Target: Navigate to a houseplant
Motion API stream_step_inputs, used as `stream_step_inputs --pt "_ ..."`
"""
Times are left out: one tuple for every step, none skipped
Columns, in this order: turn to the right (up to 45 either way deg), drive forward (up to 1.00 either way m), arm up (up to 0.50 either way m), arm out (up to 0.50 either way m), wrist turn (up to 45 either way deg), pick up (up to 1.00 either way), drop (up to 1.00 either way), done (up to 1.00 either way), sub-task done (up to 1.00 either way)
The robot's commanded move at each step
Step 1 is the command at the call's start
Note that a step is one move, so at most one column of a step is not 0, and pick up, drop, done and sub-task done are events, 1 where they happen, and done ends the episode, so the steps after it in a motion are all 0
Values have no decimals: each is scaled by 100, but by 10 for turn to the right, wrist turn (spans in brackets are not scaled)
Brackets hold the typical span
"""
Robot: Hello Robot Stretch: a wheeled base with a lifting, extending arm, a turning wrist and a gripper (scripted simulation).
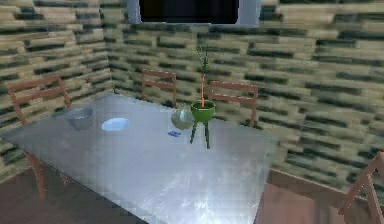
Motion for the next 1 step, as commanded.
stream_step_inputs --pt "0 0 0 0 0 0 0 100 0"
